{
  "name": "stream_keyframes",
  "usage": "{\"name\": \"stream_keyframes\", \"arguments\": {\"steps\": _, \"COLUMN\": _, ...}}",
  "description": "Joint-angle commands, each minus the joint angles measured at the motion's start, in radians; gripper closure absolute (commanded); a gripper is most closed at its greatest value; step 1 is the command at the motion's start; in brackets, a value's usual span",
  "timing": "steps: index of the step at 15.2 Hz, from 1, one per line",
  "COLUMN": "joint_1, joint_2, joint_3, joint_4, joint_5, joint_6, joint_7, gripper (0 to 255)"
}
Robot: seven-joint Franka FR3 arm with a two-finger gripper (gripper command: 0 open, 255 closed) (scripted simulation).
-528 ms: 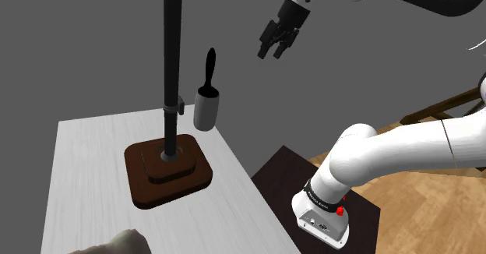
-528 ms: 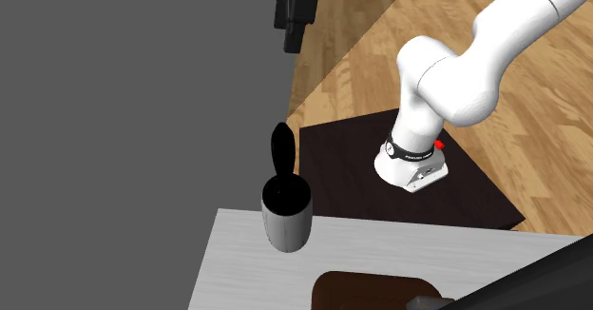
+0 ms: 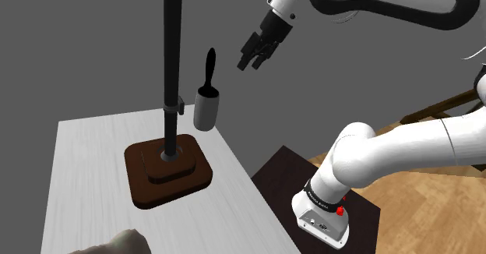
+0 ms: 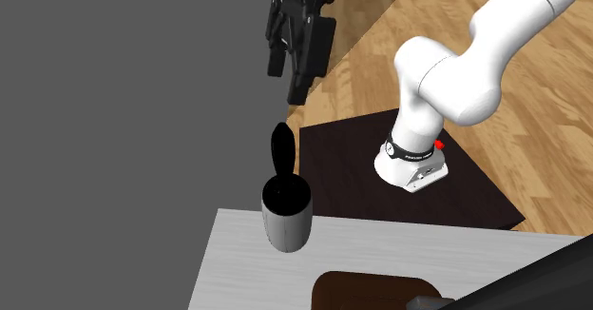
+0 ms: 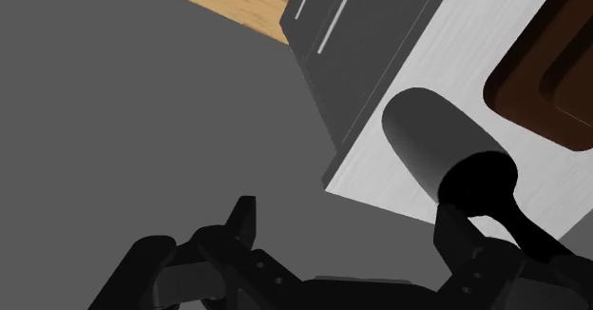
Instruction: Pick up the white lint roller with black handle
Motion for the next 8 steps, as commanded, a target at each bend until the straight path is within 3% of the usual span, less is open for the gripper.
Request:
{"name": "stream_keyframes", "arguments": {"steps": 1, "joint_1": 0.035, "joint_2": 0.000, "joint_3": 0.009, "joint_4": -0.038, "joint_5": 0.040, "joint_6": 0.076, "joint_7": -0.026, "gripper": 0}}
{"name": "stream_keyframes", "arguments": {"steps": 8, "joint_1": 0.178, "joint_2": 0.046, "joint_3": 0.055, "joint_4": -0.137, "joint_5": 0.193, "joint_6": 0.346, "joint_7": -0.128, "gripper": 0}}
